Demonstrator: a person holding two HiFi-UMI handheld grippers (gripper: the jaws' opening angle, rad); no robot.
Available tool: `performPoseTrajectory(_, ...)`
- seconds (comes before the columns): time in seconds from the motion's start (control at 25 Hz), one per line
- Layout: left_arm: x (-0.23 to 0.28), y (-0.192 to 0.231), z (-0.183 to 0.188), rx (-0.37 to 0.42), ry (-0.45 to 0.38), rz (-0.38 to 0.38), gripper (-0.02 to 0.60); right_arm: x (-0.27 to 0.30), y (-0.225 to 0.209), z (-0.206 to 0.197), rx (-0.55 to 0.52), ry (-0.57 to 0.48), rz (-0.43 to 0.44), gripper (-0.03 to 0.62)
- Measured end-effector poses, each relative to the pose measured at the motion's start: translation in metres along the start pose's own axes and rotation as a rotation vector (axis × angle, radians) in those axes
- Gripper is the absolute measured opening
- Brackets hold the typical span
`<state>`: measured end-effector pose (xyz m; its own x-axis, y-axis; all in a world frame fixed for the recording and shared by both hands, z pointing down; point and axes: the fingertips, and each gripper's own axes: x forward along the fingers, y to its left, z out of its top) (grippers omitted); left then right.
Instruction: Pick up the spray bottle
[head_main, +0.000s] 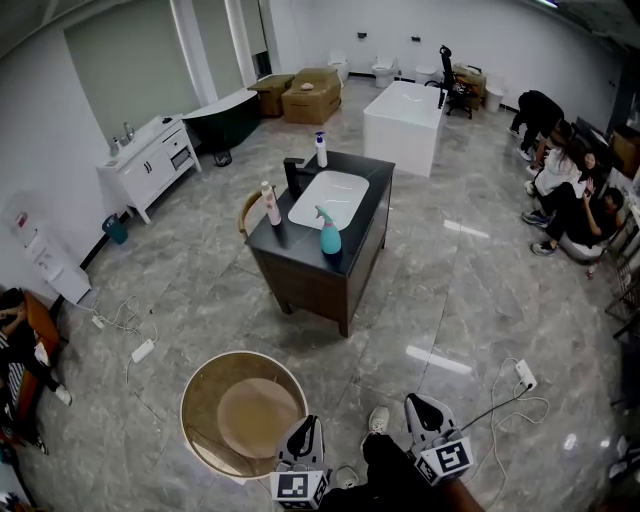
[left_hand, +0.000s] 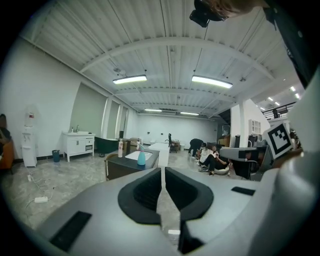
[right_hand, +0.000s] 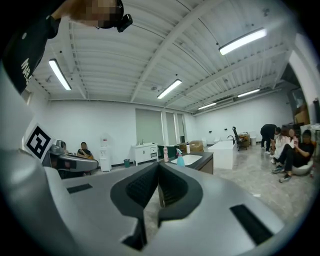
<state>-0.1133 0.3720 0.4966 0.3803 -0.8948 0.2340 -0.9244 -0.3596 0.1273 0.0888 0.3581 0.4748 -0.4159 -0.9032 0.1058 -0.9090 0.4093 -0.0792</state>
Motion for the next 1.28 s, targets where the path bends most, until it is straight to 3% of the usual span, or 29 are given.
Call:
performPoseTrajectory(0.2,0.057,0.02,0.011,0.007,-0.008,0.026,0.032,0.059,-0.033,-0.002,0.003,-0.006,0.011,-0.005)
performPoseTrajectory(0.56,0.178,0.052,0.062,0.04,-0.033,0.083,0.032,0.183,-0.107,0.038,-0.02,-0.045,0.07,-0.005)
performPoseTrajectory(0.68,0.21,0.053,0.072,0.013,-0.041,0.108,0.032,0.212,-0.129,0.046,-0.027,-0.043,0.089,-0.005)
performPoseTrajectory(1.08,0.269,0.069,0.071,-0.034,-0.004,0.16,0.032,0.283,-0.164,0.045,-0.033,-0.006,0.151,-0.005)
performPoseTrajectory(1.28,0.311,0.091,0.077,-0.034,0.004,0.151,0.032,0.324,-0.173,0.043,-0.032,0.002,0.154,-0.005)
